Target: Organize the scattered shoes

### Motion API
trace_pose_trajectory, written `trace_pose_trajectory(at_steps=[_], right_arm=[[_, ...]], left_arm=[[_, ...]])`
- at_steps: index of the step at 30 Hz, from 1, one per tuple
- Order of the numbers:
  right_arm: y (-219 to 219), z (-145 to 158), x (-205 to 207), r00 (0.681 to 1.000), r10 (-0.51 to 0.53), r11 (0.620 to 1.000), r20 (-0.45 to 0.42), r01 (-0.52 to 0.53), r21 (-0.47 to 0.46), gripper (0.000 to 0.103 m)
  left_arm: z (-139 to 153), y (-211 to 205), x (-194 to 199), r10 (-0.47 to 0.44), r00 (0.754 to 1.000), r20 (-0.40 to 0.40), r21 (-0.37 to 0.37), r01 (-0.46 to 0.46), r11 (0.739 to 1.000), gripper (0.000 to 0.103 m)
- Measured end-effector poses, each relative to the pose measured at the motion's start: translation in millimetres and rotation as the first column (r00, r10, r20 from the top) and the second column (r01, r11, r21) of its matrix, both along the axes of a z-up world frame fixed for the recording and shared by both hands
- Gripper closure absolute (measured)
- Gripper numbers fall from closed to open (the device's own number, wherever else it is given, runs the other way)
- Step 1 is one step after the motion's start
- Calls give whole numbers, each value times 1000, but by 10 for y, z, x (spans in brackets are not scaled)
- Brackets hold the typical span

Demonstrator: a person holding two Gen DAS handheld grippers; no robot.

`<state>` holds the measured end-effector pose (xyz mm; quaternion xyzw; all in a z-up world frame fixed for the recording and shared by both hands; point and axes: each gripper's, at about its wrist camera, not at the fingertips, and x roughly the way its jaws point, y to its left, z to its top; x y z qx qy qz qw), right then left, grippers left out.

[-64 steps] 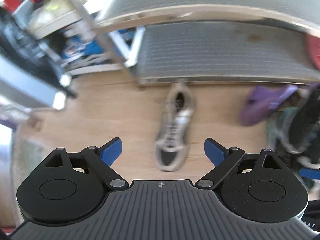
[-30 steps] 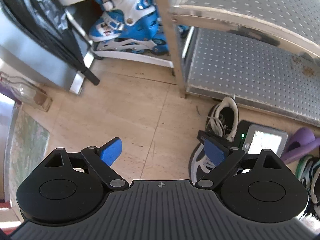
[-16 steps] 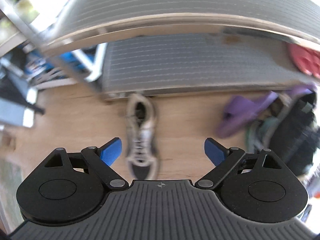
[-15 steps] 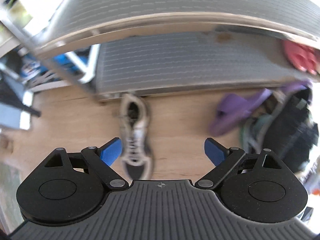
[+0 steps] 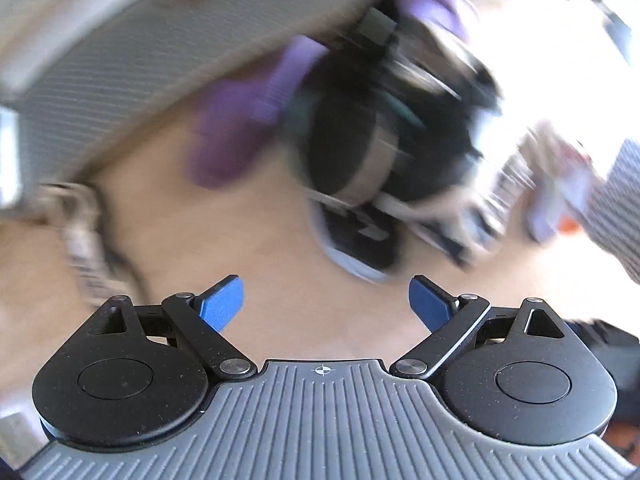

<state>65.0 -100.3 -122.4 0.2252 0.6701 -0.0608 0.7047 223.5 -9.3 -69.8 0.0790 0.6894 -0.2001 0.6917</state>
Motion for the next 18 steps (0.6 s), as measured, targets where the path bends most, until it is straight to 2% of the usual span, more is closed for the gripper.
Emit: trace_pose_trajectory(at_steps=[3,5,7,10,13,14,15,18], right_arm=[[-287,4,-137,997,-77,997,-19,77,-1,13],[-478,7,-228,991,-128,992,-31,128,-2,13],[-669,10,-319,983,-178,984,-44,178,-4,13],[-719,2,-373,979,-196,981,-60,196,2,13],[-729,-8,-413,976,-203,979,-77,205,9,13],[-732,-11,-427,975,-206,978,-82,207,11,13],[-736,-15,-440,974,-208,978,-88,210,14,16],[-746,-24,-481,971,-216,976,-104,219,21,14]], left_arm=[[-387,-320,-88,46,993,-111,-61,-53,997,10],[-594,-426,-62,96,984,-149,-60,-106,993,10],[-729,-496,0,141,979,-148,-63,-151,986,10],[-912,-663,151,218,971,-103,-96,-227,969,11],[-1057,-757,233,244,960,-135,-127,-261,957,18],[-1155,-840,244,256,951,-171,-139,-280,950,20],[-1233,-925,245,254,948,-191,-129,-280,951,18],[-1368,-1093,226,235,955,-179,-85,-253,964,13]])
